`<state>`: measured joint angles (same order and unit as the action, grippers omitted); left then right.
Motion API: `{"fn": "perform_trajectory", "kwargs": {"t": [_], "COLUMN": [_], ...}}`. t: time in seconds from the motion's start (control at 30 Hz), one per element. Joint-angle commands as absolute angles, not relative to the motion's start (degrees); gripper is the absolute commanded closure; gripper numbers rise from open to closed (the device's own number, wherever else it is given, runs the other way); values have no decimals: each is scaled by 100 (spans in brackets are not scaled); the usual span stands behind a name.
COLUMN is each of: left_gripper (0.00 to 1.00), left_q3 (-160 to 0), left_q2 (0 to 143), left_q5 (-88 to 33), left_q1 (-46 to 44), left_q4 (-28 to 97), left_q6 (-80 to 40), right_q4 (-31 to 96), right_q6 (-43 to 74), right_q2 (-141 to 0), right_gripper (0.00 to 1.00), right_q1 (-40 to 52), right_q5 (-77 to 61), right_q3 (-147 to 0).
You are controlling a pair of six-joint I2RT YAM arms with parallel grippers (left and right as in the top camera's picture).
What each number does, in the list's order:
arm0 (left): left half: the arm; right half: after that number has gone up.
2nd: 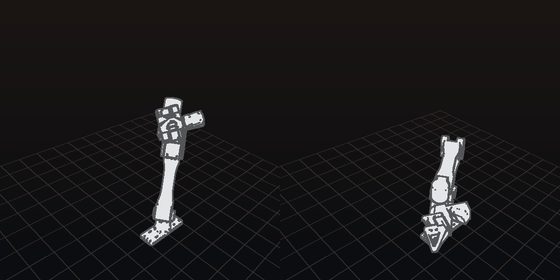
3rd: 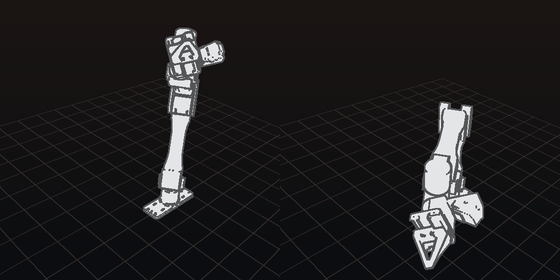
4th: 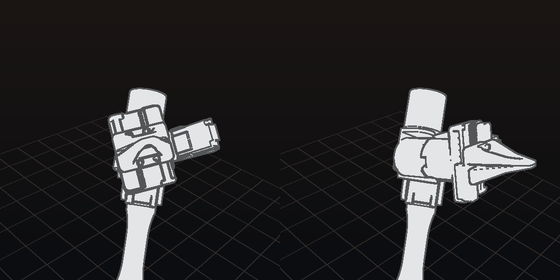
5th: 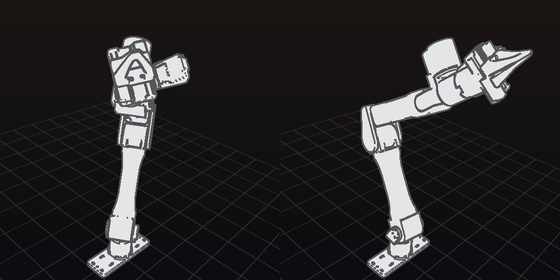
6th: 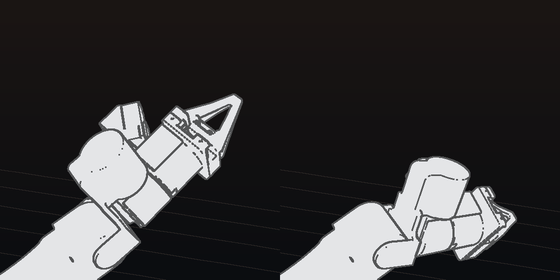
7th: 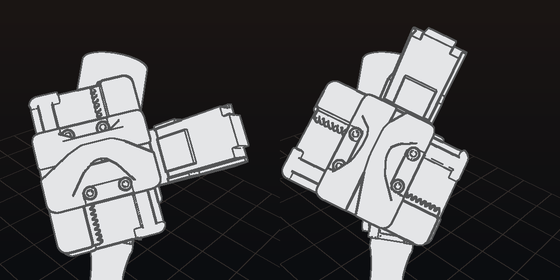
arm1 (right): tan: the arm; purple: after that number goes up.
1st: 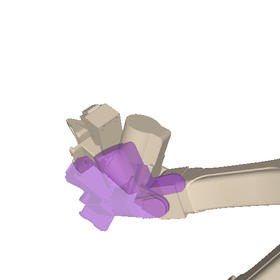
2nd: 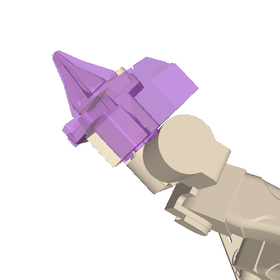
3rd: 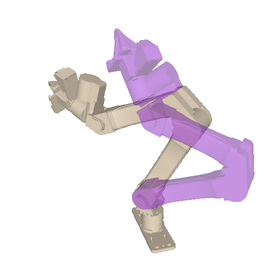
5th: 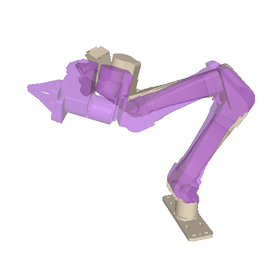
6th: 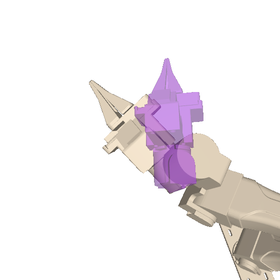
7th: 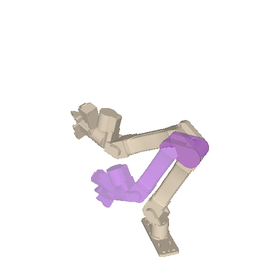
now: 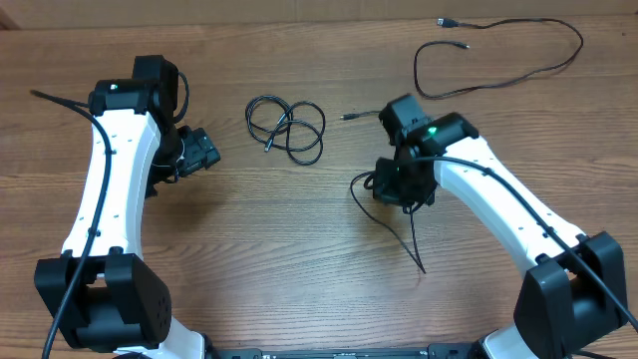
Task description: Untangle cables
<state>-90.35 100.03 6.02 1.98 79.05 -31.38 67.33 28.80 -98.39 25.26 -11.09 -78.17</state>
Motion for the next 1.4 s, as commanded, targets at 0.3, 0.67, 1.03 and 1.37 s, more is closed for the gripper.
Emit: {"fn": "perform_trajectory", "kwargs": {"t": [0.3, 0.67, 1.03, 1.37], "left_gripper": [0, 0, 0, 0], "left_q3": [-9008, -9008, -9008, -9008], "left_q2": [10007, 10009, 10007, 10007], "left_q5": [593, 591, 591, 591], "left_q1": [180, 180, 180, 180], "left_q4": [7894, 7878, 7885, 7883], "left_q6": [-3083, -3085, -3083, -3085], "right_q4": [6875, 6016, 5557, 6198], "right_q6": [2410, 2877, 2917, 2845], "right_q2": [-9813, -9813, -9810, -9804], "right_gripper": [96, 96, 96, 96], "right_q1": [2978, 3216, 3216, 2545], "right_q5": [-1278, -1103, -1531, -1509], "right_q3": [-7474, -6405, -5975, -7008]}}
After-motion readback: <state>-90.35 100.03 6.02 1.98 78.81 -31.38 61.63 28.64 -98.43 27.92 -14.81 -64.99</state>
